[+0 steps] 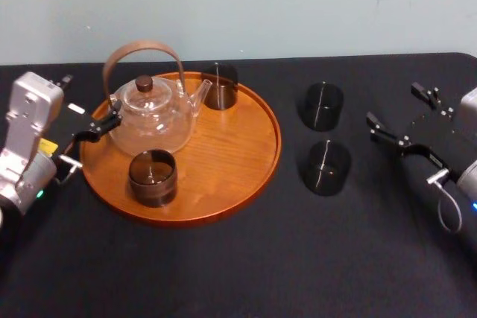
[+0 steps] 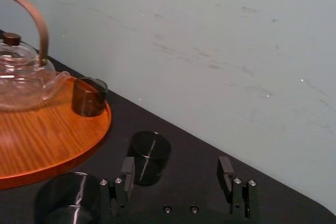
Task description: Pick up the glass from the table and place it on the tray.
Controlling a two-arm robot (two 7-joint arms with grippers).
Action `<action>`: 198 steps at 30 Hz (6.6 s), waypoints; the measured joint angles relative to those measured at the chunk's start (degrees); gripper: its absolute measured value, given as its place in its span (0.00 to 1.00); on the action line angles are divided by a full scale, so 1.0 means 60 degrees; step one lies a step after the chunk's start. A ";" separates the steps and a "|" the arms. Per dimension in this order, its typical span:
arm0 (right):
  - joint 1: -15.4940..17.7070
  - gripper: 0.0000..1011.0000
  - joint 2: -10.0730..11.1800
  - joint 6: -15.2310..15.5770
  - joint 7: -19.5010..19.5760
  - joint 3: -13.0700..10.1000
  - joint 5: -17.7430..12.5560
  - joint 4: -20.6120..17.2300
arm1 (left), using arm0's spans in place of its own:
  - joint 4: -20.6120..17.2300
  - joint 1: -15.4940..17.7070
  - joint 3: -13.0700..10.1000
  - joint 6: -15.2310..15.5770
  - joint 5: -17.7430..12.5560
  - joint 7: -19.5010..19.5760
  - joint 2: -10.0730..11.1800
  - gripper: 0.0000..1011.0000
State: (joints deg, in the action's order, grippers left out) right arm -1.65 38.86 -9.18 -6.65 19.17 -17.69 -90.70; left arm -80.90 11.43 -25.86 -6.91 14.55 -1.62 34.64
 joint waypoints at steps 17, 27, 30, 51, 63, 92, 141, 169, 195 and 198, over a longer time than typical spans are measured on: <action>0.0777 0.99 -0.0071 -0.0046 -0.0330 -0.0119 0.0365 -0.0775 | 0.0000 0.0000 0.0000 -0.0001 -0.0001 0.0000 0.0000 1.00; 0.0918 0.99 -0.0287 -0.0069 -0.0686 -0.0030 0.0540 -0.0804 | 0.0000 0.0000 0.0000 0.0000 -0.0001 0.0000 0.0000 1.00; 0.0973 0.99 -0.0351 -0.0073 -0.0793 -0.0023 0.0565 -0.0813 | 0.0000 0.0000 0.0000 0.0000 0.0000 -0.0001 0.0000 1.00; 0.1108 0.99 -0.0851 -0.0080 -0.1416 -0.0111 0.0670 -0.0497 | 0.0000 0.0000 0.0000 0.0000 0.0000 0.0000 0.0000 1.00; 0.1003 0.99 -0.1233 -0.0068 -0.1741 -0.0281 0.0701 0.0016 | 0.0000 0.0001 0.0000 0.0000 0.0000 0.0000 0.0000 1.00; 0.0667 0.99 -0.2000 0.0014 -0.2409 -0.0578 0.1022 0.1065 | 0.0000 0.0000 0.0000 0.0000 -0.0001 -0.0001 0.0000 1.00; -0.0494 0.91 -0.2758 -0.0053 -0.2982 -0.0352 0.1159 0.2381 | 0.0000 0.0000 0.0000 -0.0001 -0.0001 -0.0001 0.0000 1.00; -0.1015 0.91 -0.2607 0.0602 -0.3450 0.0390 0.1135 0.1101 | 0.0000 0.0001 0.0000 -0.0001 -0.0001 -0.0001 0.0000 1.00; -0.1815 0.91 -0.3328 0.0521 -0.3694 0.1674 0.1314 0.1612 | 0.0000 0.0000 0.0000 0.0000 0.0000 -0.0001 0.0000 1.00; -0.1864 0.91 -0.3398 0.0433 -0.3713 0.1752 0.1317 0.1724 | 0.0000 0.0000 0.0000 0.0000 0.0000 -0.0001 0.0000 1.00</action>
State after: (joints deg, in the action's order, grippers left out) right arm -12.83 18.47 -6.58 -28.93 29.68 -9.79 -80.36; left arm -80.90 11.43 -25.86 -6.91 14.55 -1.62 34.64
